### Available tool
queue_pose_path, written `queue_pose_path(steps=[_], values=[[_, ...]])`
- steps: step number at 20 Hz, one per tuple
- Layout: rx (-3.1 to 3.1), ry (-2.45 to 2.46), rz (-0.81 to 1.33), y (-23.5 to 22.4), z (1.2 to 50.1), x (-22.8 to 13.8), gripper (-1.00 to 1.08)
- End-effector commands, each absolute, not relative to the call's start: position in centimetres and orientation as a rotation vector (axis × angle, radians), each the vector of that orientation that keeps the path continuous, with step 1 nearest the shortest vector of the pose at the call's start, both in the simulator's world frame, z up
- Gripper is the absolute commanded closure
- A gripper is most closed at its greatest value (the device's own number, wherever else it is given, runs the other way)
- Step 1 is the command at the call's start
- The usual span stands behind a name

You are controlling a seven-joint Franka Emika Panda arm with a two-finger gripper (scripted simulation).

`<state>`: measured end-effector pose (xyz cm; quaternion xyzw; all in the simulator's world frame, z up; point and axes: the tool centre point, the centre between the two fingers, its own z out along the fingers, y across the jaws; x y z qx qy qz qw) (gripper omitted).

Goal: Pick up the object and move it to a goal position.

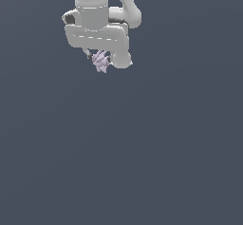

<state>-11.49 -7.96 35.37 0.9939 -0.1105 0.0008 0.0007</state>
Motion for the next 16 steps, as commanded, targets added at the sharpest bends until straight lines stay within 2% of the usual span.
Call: queue_pose_path(steps=[1,9,16], values=[[3.121,-0.347,0.000,-7.7,37.8,-11.6,1.08],[3.122,-0.346,0.000,-7.3,43.1,-11.5,1.08],[3.122,-0.346,0.000,-7.1,45.1,-11.4,1.08]])
